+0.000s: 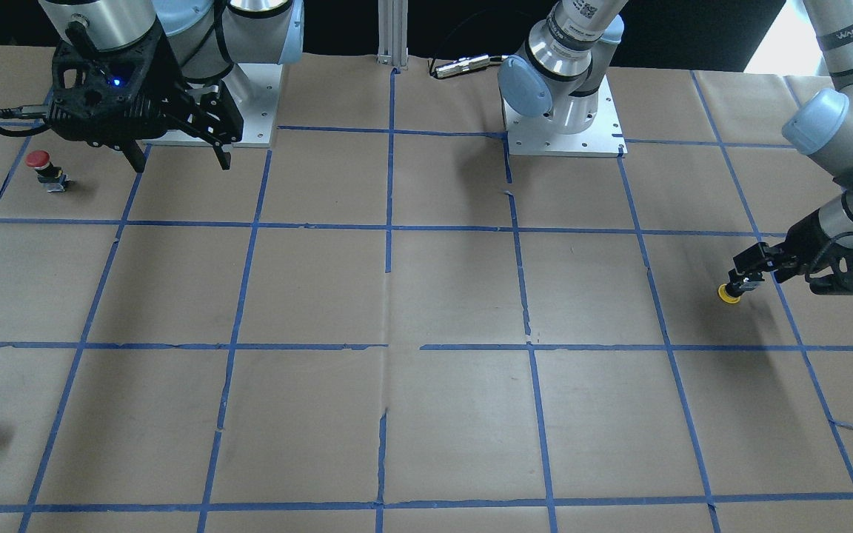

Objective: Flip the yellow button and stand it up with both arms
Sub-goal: 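Grasp the yellow-capped button by its base with the left gripper, then lift the button and carry it toward the table center with the left gripper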

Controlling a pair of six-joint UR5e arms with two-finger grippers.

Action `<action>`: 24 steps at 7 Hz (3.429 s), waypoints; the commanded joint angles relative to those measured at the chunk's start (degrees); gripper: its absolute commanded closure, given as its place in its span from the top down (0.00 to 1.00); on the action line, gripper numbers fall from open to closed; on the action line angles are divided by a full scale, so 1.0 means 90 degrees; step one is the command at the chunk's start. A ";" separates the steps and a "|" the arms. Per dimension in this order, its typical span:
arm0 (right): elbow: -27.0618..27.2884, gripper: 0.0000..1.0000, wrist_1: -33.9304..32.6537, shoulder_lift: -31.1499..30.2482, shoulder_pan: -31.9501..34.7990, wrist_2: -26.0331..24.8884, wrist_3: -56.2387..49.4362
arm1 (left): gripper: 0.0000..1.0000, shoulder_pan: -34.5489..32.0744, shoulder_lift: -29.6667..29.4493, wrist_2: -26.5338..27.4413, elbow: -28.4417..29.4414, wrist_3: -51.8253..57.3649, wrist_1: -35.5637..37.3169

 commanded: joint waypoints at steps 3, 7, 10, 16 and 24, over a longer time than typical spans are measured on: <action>-0.0007 1.00 -0.0001 0.0002 -0.0016 -0.0005 0.0017 | 0.63 -0.0001 -0.0083 0.0023 -0.0175 0.0026 0.0250; -0.0016 1.00 0.0008 0.0002 -0.0006 -0.0005 0.0026 | 0.17 -0.0107 0.0111 0.0228 -0.0098 0.0055 0.0212; -0.0016 1.00 -0.0002 0.0002 -0.0006 0.0014 0.0027 | 0.17 -0.0808 0.1222 -0.0913 0.0417 -0.0022 -0.2327; -0.0152 1.00 0.0085 -0.0018 -0.0376 0.0179 0.0027 | 0.17 -0.3006 0.1615 -0.4832 0.0547 0.0153 -0.4173; -0.0163 1.00 0.3031 -0.0096 -0.2340 0.5643 0.0027 | 0.15 -0.4317 0.2348 -0.9934 -0.0408 0.0085 -0.4291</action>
